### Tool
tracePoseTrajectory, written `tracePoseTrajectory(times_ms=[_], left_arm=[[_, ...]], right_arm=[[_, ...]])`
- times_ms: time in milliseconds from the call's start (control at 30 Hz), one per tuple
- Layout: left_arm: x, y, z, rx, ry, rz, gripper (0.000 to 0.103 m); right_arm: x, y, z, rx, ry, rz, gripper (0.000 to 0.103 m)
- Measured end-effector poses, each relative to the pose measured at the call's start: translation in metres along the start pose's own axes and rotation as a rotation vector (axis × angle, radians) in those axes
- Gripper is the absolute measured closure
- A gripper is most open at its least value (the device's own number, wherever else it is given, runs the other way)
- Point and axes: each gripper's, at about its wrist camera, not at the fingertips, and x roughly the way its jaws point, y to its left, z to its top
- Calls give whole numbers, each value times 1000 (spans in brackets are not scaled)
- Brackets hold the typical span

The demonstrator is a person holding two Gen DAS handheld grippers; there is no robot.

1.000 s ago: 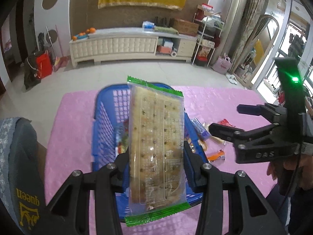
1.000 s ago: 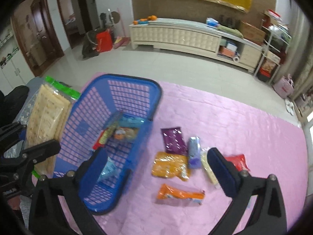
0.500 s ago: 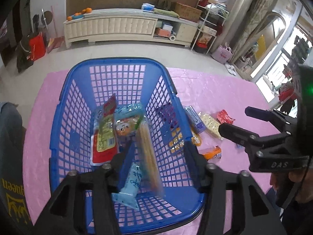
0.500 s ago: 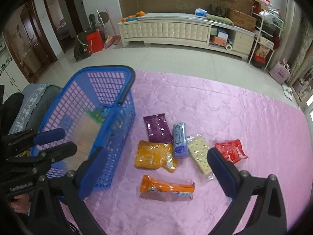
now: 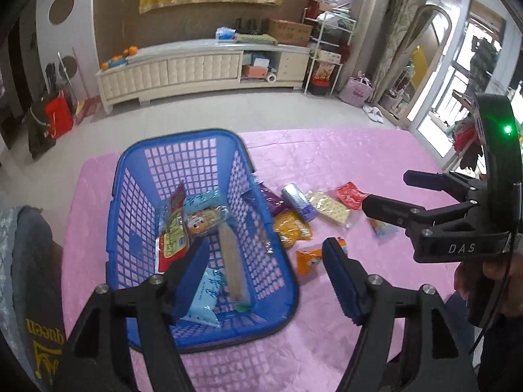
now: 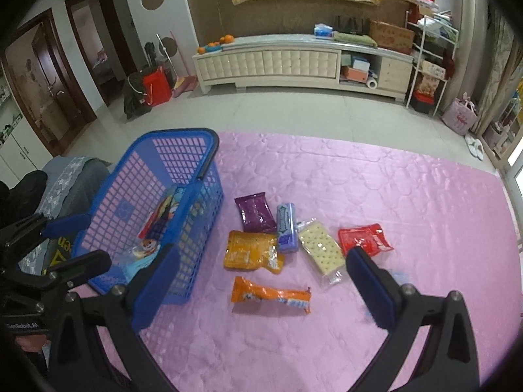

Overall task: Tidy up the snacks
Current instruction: 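Lower the cracker pack into the basket and open the left tool, then move both tools away from the basket toward the remaining packets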

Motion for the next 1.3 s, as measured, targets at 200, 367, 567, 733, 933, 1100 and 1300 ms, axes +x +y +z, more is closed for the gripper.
tracePoseTrajectory(times_ms=[200, 367, 567, 733, 933, 1100, 1300], left_arm=[[-20, -27, -4, 36, -34, -19, 33], [-29, -49, -8, 61, -50, -34, 33], [-26, -72, -16, 81, -47, -53, 33], [-12, -88, -19, 98, -19, -56, 33], [7, -107, -23, 180, -4, 8, 33], [34, -116, -27, 239, 31, 10, 33], [71, -116, -33, 254, 93, -27, 33]], right_arm=[[-34, -6, -13, -4, -24, -11, 0], [-58, -20, -28, 10, -28, -20, 0], [-74, -39, -44, 18, -25, -44, 0], [-79, -57, -51, 24, -27, -55, 0], [-69, -80, -64, 50, -5, -59, 0], [-50, -99, -72, 57, 28, -73, 0], [-23, -111, -84, 34, 72, -88, 0]])
